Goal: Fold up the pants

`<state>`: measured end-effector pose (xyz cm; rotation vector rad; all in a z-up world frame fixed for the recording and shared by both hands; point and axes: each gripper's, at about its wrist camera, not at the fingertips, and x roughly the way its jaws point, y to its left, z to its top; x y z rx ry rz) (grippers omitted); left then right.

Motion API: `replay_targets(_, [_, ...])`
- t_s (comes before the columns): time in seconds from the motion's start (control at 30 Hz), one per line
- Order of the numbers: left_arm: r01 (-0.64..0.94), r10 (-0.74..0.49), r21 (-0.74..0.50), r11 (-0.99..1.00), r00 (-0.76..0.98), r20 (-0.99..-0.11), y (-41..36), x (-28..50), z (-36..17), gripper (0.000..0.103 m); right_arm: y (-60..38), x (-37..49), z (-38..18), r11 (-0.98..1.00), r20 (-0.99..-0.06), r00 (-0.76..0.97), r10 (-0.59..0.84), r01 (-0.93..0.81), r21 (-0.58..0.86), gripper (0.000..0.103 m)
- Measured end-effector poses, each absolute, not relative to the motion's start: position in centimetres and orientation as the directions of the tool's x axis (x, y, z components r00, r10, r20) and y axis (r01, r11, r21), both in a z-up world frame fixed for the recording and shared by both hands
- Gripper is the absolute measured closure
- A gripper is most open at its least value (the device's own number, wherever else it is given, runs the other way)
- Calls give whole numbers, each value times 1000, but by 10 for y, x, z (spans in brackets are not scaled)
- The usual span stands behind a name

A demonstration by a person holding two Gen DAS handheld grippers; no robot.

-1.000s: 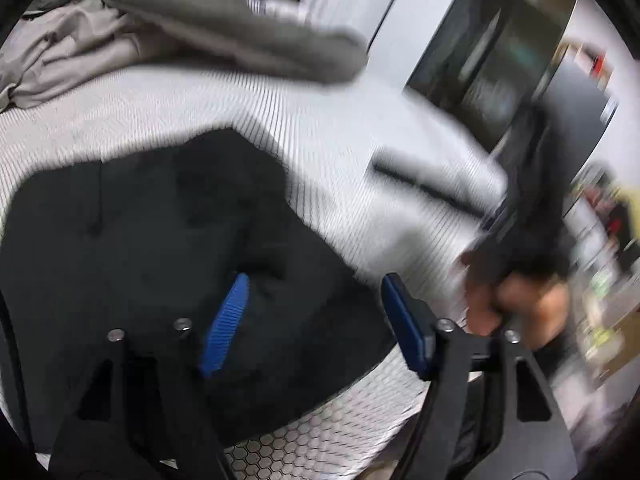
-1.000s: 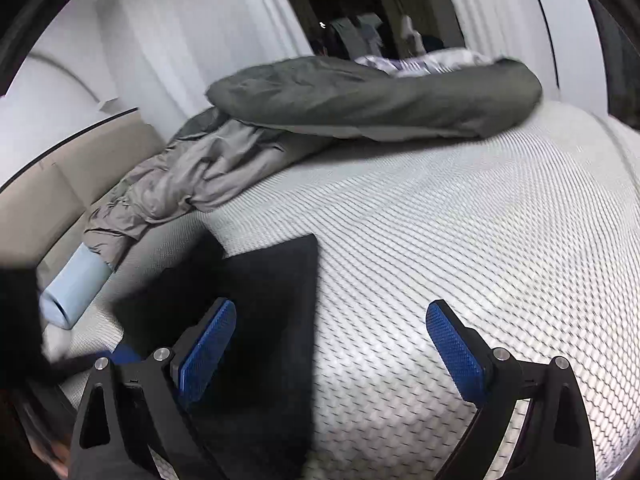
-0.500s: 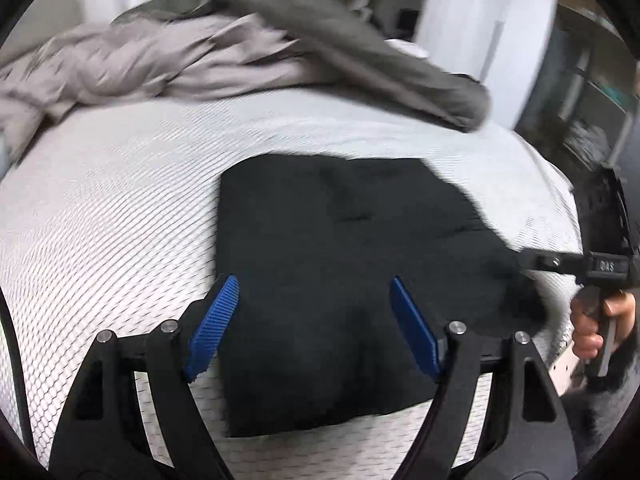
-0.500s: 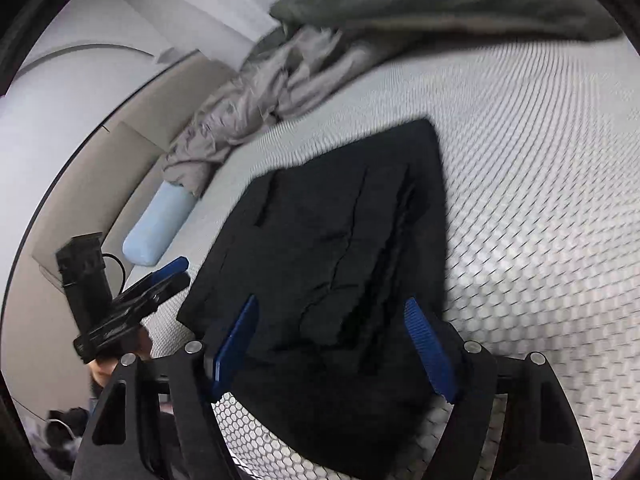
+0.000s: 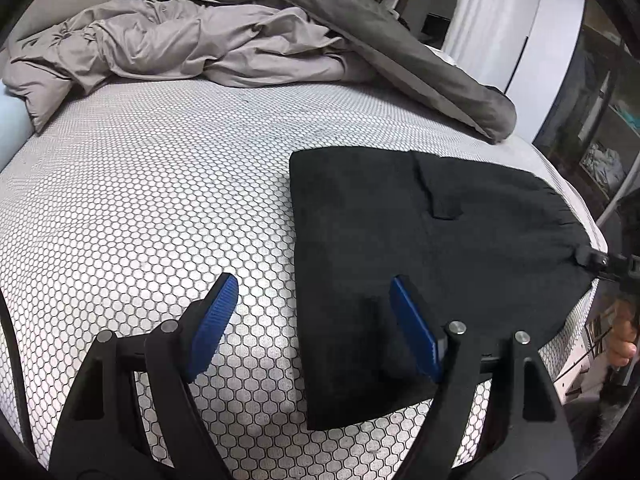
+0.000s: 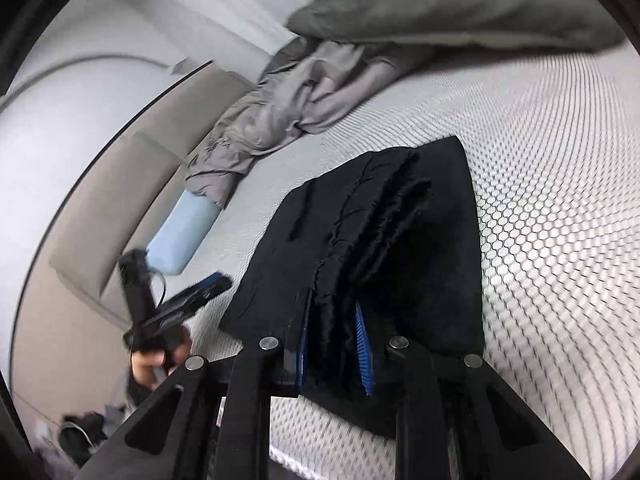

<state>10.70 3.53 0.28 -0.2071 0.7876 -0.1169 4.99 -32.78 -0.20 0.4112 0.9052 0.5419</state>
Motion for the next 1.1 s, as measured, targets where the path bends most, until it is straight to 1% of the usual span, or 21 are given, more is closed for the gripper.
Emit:
replay_targets(0.03, [25,-182,-229,973,695,-696,33,104,4,27,-327,44,-4,816,-649,503,571,-257,518,83])
replay_targets(0.07, [22,-183,-232,973,687,-703,30,104,3,27,-326,41,-13,856,-699,499,512,-236,459,80])
replay_targets(0.13, [22,-200,-247,969,661,-723,29,109,-5,27,-314,44,-38,928,-807,463,367,-236,287,71])
replay_targets(0.17, [22,-203,-250,968,656,-727,29,110,-7,27,-314,47,-49,927,-822,436,366,-246,282,69])
replay_targets(0.2, [19,-204,-253,967,650,-732,29,112,-9,27,-319,46,-47,916,-805,440,398,-239,322,68])
replay_targets(0.23, [18,-211,-262,965,648,-732,29,112,-12,27,-325,45,-40,901,-782,448,433,-234,365,63])
replay_targets(0.27, [17,-227,-282,959,643,-732,30,112,-14,27,-331,44,-34,892,-764,461,451,-234,386,54])
replay_targets(0.3, [18,-252,-312,950,634,-731,31,113,-17,27,-338,42,-27,888,-738,495,458,-228,398,50])
replay_targets(0.33, [22,-279,-340,940,623,-731,30,114,-20,27,-348,41,-21,896,-715,544,439,-203,395,41])
replay_targets(0.37, [27,-302,-362,932,608,-734,29,115,-22,27,-354,43,-21,903,-713,562,420,-177,392,39])
replay_targets(0.4, [32,-323,-376,926,586,-743,26,116,-25,29,-360,46,-25,900,-715,559,419,-152,408,39])
replay_targets(0.43, [45,-340,-384,922,569,-749,21,118,-27,37,-363,53,-33,889,-726,530,439,-135,438,41])
replay_targets(0.47, [64,-354,-386,920,556,-752,16,117,-27,41,-364,59,-43,872,-740,483,469,-123,473,51])
replay_targets(0.53, [99,-308,-307,947,562,-768,0,109,-21,41,-361,71,-55,849,-738,445,507,-111,517,57])
replay_targets(0.67, [156,-301,-258,954,539,-787,-16,97,-18,41,-353,82,-47,913,-775,492,396,-117,392,57])
replay_targets(0.77, [129,-277,-249,960,576,-769,-12,91,-13,41,-350,72,-32,938,-778,529,339,-125,323,57])
replay_targets(0.83, [88,-184,-169,982,657,-731,-11,83,0,41,-342,56,-13,944,-741,587,327,-171,282,57])
replay_targets(0.9, [93,-109,-60,994,743,-660,-22,74,14,41,-324,42,1,940,-712,614,340,-241,241,57])
replay_targets(0.97, [159,-137,-22,987,759,-636,-39,72,17,33,-297,36,4,929,-699,619,357,-313,198,55])
replay_targets(1.03, [251,-207,-24,968,735,-646,-62,79,10,33,-264,39,-8,913,-719,584,377,-366,182,55])
replay_targets(1.1, [352,-252,10,936,688,-681,-88,88,-6,33,-236,55,-26,901,-755,537,378,-399,168,55])
